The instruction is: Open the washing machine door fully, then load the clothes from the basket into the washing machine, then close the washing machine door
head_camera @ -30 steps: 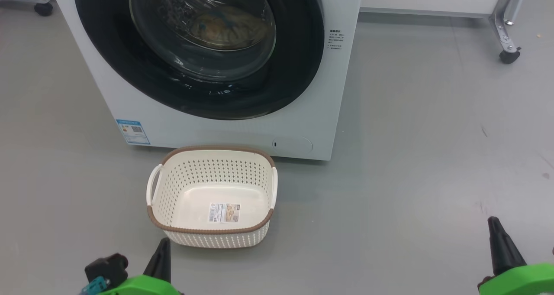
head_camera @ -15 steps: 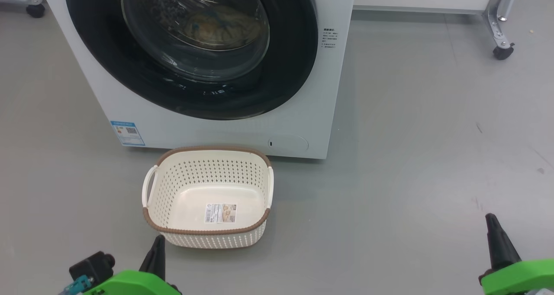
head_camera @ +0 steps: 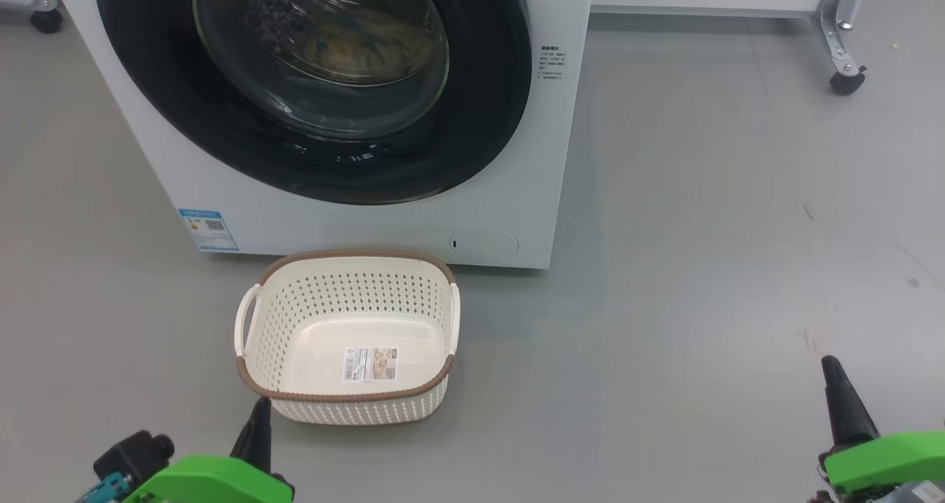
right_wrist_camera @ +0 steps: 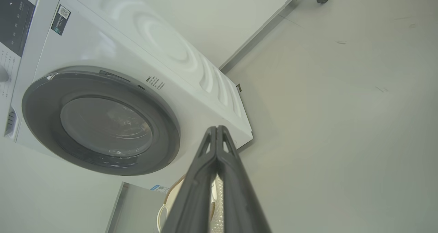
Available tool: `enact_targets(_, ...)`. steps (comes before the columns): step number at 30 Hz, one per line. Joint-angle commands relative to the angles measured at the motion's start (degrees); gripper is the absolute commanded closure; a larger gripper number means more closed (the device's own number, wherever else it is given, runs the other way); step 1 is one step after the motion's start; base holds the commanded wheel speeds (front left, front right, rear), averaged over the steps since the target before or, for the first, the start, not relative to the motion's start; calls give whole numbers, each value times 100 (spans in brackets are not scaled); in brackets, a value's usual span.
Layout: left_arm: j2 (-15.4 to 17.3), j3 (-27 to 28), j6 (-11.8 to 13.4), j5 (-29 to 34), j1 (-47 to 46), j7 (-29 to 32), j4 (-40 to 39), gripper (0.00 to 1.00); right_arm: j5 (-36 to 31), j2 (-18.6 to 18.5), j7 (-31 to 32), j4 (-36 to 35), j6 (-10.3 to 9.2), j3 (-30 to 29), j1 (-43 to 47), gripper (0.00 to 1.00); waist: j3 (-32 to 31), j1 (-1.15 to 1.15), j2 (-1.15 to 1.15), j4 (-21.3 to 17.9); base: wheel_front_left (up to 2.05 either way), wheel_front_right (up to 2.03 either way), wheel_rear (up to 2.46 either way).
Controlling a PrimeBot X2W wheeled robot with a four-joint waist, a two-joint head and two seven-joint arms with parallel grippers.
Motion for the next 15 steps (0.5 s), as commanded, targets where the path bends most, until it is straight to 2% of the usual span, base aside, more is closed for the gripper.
enact_targets(1, 25, 191, -64, -138, -282, 40, -206, 100, 162, -79, 20, -138, 9, 67, -356, 100, 2, 0, 0, -9, 0, 0, 0)
enact_targets(15, -63, 519, -194, -925, -284, 237, -252, 100, 1037, -95, 107, 68, 11, 131, -569, 100, 20, 0, 0, -104, 0, 0, 0)
